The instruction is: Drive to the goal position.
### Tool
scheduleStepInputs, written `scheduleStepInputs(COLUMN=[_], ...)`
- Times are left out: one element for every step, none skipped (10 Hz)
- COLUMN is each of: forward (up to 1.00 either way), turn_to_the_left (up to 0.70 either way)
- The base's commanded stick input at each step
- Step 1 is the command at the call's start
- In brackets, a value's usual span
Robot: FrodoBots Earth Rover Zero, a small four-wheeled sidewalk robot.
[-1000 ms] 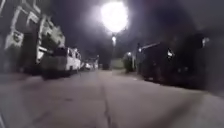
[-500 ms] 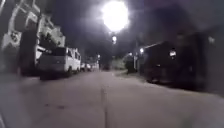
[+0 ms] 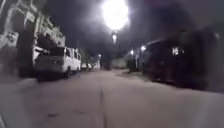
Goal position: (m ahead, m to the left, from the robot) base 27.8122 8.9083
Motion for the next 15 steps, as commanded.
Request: scheduleStepInputs(forward=[0.7,0.7,0.7,0.7,0.7,0.7,0.7,0.7,0.7,0.7,0.7,0.7,0.7,0.7,0.7], turn_to_the_left=[0.0,-0.2,-0.35,-0.35,-0.35,-0.35,-0.35,-0.35,-0.35,-0.35,-0.23,-0.08,0.0,0.0,0.0])
